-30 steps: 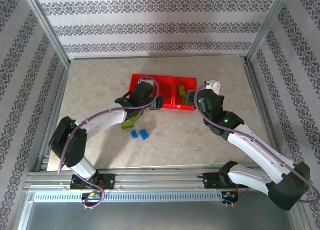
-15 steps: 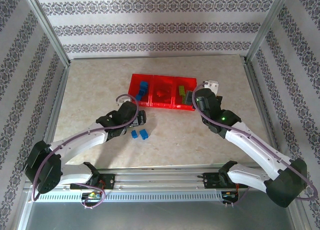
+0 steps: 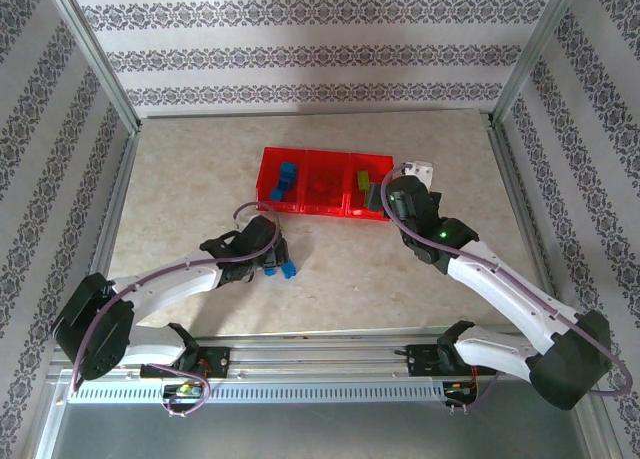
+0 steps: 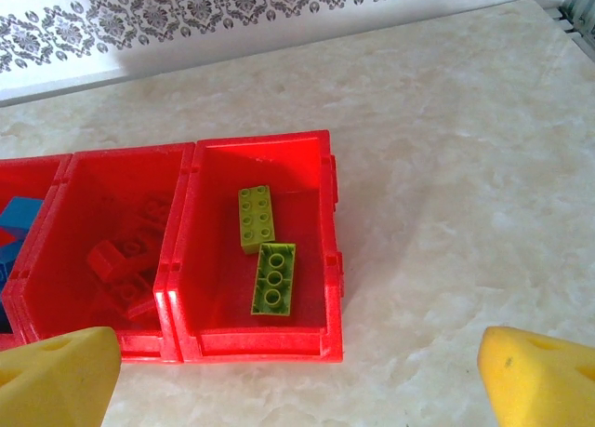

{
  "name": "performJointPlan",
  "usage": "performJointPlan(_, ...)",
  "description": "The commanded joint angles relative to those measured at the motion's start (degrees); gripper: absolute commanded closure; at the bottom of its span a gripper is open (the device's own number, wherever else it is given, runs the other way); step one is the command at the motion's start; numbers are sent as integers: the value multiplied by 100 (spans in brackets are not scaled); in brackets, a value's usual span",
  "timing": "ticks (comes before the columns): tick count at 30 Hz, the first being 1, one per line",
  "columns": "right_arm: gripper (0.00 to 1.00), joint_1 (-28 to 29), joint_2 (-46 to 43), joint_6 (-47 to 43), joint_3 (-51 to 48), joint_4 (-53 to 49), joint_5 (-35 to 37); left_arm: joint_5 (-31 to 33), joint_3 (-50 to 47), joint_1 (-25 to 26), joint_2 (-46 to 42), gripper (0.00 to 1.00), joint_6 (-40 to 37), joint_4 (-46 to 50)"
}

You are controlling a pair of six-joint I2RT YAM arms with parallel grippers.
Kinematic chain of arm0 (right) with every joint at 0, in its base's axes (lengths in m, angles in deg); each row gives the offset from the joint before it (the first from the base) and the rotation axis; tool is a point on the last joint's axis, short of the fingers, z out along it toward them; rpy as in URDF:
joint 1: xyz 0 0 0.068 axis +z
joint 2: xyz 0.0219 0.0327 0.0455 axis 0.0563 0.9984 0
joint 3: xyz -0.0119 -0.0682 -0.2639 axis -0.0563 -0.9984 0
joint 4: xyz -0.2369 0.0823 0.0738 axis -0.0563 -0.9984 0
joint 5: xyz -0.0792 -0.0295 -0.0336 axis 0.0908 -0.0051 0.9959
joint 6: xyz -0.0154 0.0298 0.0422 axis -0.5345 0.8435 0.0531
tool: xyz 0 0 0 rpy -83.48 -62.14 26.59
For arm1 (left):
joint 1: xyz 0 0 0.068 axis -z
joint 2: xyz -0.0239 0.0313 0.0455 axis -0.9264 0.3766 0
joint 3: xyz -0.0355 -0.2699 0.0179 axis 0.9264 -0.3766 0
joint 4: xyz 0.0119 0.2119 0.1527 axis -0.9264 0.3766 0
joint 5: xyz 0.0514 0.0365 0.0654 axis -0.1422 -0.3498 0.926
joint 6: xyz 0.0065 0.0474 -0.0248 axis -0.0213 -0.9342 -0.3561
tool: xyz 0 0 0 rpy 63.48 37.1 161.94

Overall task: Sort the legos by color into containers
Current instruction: Pick up the lego from the center of the table.

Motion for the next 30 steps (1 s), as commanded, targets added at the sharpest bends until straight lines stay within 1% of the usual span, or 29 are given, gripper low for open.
performJointPlan(1,2,-36,2,96,66,-56,-4,-29,-90,97,109,15,176,8)
performJointPlan(9,2,-62,14,123,39,-47,-15,14,-240,97,182,31,284,69)
performJointPlan(16,2,-71,83,138,66,-49,-72,-133,-284,97,456,33,269,-101)
performJointPlan(21,2,-80,68,133,58,-66,-73,-178,-290,100,597,38,282,-85)
performJointPlan(22,2,-85,59,134,53,-66,-66,-179,-300,97,602,41,285,-77)
performJointPlan(27,2,-97,51,156,31,-56,-66,-144,-323,97,611,49,289,-41)
performJointPlan(30,2,-97,70,158,37,-57,-87,-130,-332,95,656,57,285,-56)
